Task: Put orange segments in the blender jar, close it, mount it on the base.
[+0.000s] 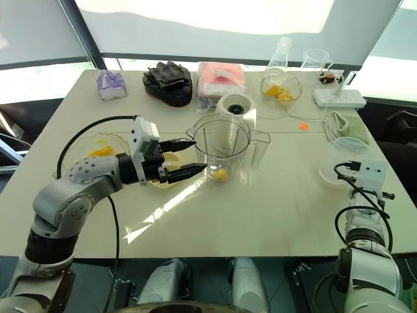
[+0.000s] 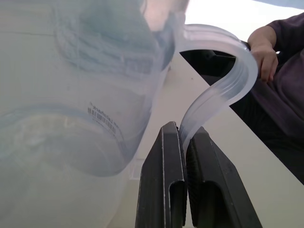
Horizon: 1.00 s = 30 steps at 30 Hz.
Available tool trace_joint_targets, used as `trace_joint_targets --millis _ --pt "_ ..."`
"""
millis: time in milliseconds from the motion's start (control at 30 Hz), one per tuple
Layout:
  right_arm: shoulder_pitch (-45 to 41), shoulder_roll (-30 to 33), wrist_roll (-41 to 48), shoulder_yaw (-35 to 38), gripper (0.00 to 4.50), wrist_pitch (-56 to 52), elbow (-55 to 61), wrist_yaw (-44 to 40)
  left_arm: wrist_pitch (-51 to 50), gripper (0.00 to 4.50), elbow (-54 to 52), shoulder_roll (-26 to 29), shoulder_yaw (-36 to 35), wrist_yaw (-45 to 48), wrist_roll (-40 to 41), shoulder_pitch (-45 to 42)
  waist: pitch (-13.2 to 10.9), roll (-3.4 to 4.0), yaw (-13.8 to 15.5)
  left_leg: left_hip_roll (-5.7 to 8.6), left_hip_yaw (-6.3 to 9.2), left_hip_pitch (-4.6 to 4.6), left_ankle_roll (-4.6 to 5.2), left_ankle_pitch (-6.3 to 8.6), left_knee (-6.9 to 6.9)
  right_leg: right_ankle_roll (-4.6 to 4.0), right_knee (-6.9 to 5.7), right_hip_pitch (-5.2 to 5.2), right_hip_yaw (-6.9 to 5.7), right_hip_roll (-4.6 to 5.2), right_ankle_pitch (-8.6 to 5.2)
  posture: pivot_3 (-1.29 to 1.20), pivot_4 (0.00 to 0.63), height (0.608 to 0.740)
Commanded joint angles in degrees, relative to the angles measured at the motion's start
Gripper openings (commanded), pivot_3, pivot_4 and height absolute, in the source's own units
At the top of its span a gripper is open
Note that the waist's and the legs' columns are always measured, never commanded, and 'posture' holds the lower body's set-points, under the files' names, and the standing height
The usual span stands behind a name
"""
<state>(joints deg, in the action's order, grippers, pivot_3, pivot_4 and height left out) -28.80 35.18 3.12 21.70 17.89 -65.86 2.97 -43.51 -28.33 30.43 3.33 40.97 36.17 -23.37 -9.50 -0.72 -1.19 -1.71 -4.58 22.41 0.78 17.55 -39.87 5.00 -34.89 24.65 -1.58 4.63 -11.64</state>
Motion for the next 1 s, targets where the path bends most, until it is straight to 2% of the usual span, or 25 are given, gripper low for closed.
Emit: trace_joint_targets --millis 33,200,333,600,733,1000 --pt "1.6 1.2 1.7 0.9 0.1 1.0 12.0 0.0 -0.5 3.78 -2.1 3.6 -4.4 1.8 2.5 -2.1 -0.1 0.14 0.0 0.0 0.0 0.0 0.0 0.0 0.01 0.0 -0.01 0.01 0.0 0.0 0.0 0.0 0.15 0.74" --pt "2.8 4.6 0.2 -1.1 0.1 -10.6 35.7 -3.5 0.2 3.78 3.9 7.7 -8.6 4.9 3.9 -5.6 -0.4 0.5 -0.1 -0.02 -0.03 0.0 0.0 0.0 0.01 0.01 -0.07 0.06 0.02 0.0 0.01 0.0 0.15 0.74" --pt "0.0 8.5 -0.4 -4.0 0.1 -18.3 47.5 -9.3 2.9 3.78 10.0 9.2 -8.5 7.4 1.9 -9.2 -0.5 0.53 0.1 -0.03 0.0 0.01 -0.01 0.0 0.05 0.03 -0.1 0.11 -0.05 -0.04 0.0 0.0 0.15 0.74" --pt "-10.9 11.7 -2.2 -13.2 0.1 -23.2 57.4 -22.0 9.3 3.78 16.6 11.2 -5.3 12.2 -4.6 -11.3 -0.6 0.41 0.2 -0.02 -0.11 0.11 -0.01 0.0 0.25 0.04 -0.03 0.3 -0.03 -0.02 -0.02 0.0 0.15 0.74" --pt "-12.7 11.1 -3.0 -16.4 0.1 -23.8 61.1 -26.0 9.9 3.78 16.2 11.5 -5.3 12.6 -5.6 -10.7 -0.7 0.35 0.6 -0.02 -0.11 0.17 -0.01 -0.01 0.42 0.09 -0.02 0.41 -0.05 0.0 -0.04 0.0 0.15 0.74" --pt "-12.8 10.1 -6.9 -20.6 0.1 -20.4 63.5 -29.0 8.3 3.78 13.3 10.8 -5.8 11.0 -5.0 -8.5 -0.7 0.35 0.5 -0.01 -0.16 0.5 -0.04 -0.02 0.49 0.28 0.0 0.73 -0.08 0.04 0.06 0.0 0.15 0.74"
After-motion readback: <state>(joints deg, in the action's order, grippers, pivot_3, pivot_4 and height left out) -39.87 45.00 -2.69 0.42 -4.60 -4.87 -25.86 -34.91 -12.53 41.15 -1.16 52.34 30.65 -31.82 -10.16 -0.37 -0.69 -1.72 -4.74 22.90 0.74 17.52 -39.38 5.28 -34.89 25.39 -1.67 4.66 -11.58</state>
